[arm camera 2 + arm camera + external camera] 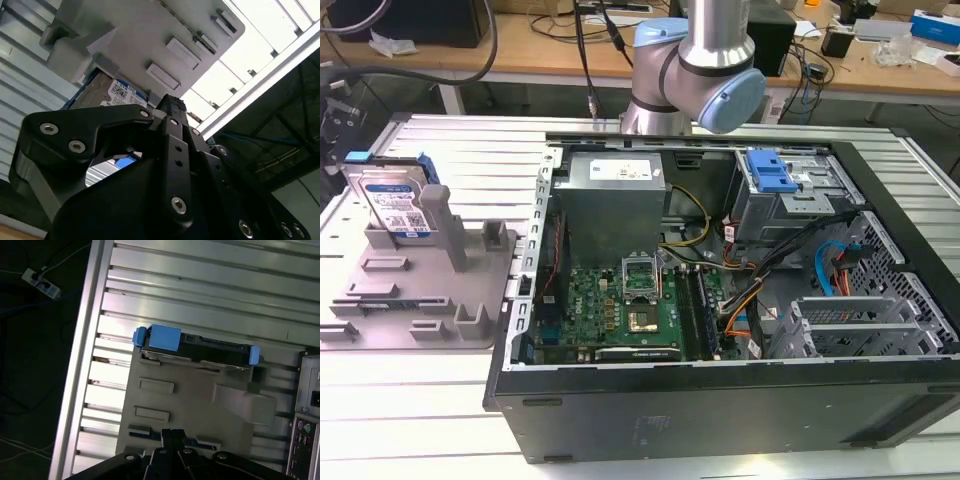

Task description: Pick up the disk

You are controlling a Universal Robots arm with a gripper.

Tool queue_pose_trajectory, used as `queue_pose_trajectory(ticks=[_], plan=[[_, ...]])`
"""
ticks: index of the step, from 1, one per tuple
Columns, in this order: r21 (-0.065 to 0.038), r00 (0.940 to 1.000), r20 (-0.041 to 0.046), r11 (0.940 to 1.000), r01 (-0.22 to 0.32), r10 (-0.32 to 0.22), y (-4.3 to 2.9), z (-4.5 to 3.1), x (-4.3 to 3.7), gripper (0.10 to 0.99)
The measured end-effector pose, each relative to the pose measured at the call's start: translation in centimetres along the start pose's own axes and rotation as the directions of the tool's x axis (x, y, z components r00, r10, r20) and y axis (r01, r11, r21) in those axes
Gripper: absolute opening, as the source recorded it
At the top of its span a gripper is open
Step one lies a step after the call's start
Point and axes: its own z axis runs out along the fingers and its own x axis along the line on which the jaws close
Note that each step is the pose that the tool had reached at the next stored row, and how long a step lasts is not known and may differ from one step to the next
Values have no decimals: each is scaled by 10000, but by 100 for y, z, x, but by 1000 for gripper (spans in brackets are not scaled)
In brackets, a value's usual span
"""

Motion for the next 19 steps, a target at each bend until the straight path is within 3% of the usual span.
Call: queue_pose_trajectory(ticks=[3,4,7,8,9,11,13,14,16,18,19], plan=[[0,9983,-22,9983,582,-582,0,1,0,106],[-2,9944,-41,9944,1053,-1053,0,1,0,106],[-10,9702,-93,9703,2421,-2421,0,1,0,357],[-12,9660,-98,9661,2583,-2583,0,2,0,416],[-14,9602,-107,9603,2789,-2789,0,1,0,416],[-18,9490,-122,9491,3150,-3150,0,2,0,541],[4,9390,-148,9391,3437,-3437,3,2,-2,541],[12,9296,-165,9298,3682,-3681,4,2,-1,541],[4,8991,-194,8993,4373,-4372,4,3,-1,541],[5,8800,-214,8802,4746,-4745,4,3,-1,541],[6,8615,-234,8617,5074,-5073,4,3,-1,541]])
